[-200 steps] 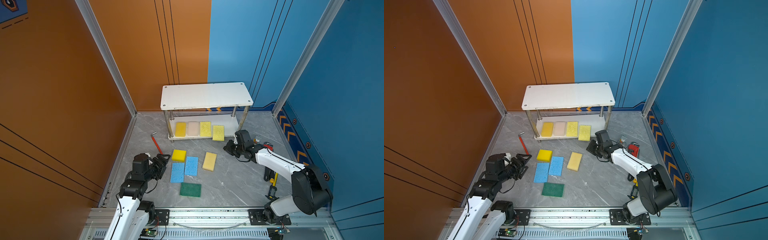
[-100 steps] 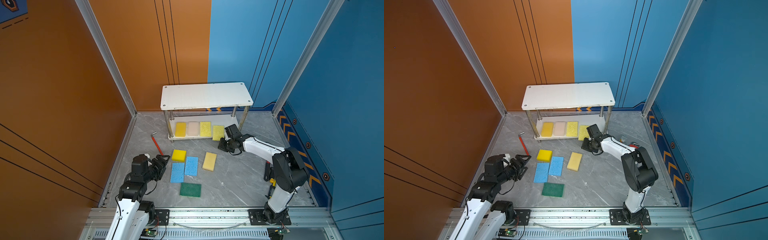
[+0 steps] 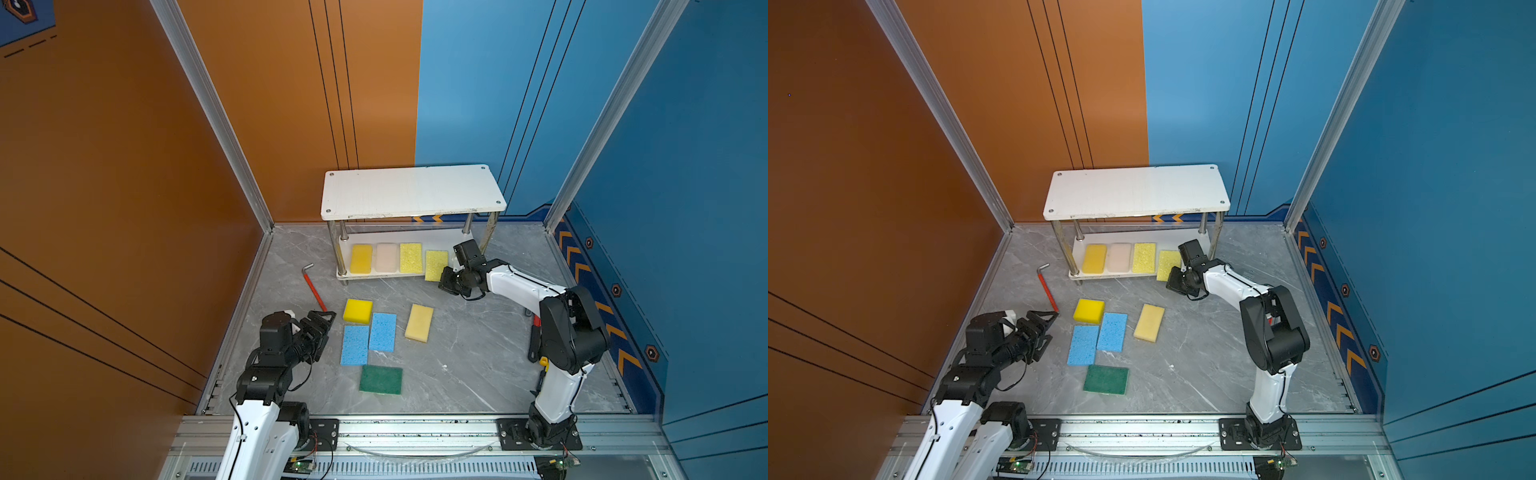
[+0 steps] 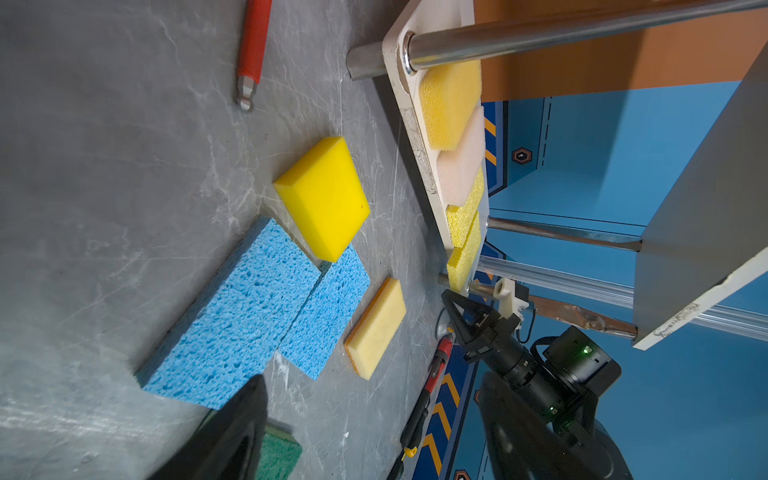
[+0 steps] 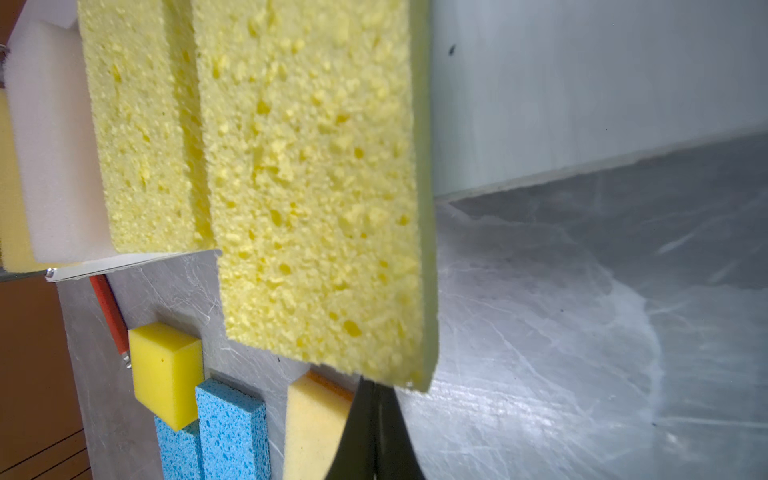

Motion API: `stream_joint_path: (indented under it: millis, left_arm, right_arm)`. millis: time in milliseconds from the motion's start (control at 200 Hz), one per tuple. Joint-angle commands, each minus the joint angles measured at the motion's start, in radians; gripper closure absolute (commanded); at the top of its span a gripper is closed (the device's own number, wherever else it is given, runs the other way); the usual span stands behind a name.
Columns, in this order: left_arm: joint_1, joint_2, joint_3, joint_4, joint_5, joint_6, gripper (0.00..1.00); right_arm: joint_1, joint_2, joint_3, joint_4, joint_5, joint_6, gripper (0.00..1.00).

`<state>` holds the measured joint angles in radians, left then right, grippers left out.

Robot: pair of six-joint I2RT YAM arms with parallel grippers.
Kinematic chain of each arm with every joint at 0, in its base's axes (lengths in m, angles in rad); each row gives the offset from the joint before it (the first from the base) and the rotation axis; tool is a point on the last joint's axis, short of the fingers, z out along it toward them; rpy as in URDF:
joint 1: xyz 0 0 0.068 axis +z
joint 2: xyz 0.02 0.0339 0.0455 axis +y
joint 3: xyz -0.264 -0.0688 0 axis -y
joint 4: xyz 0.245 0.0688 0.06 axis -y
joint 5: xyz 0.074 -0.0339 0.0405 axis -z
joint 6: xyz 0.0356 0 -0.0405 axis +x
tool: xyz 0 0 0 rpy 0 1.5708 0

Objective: Place and organize the cleaning sponges onto the shelf
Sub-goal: 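Push the yellow cellulose sponge upright beside the other cellulose sponge with the right gripper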

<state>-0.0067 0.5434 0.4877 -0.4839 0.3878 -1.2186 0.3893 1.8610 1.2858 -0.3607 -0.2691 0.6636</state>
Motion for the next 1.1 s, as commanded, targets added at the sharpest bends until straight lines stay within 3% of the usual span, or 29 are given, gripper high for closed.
stream_joint_path:
  millis: [0, 1096]
  left_arm:
    - [0.015, 0.009, 0.004, -0.015, 0.035, 0.027, 0.19]
    - [0.077, 0.088, 0.036, -0.015, 0.075, 0.068, 0.19]
  right_arm:
    - [-0.008, 0.037, 0.043, -0.032, -0.022, -0.022, 1.0]
    - [-0.059, 0.178, 0.224, -0.086, -0.032, -0.05, 1.0]
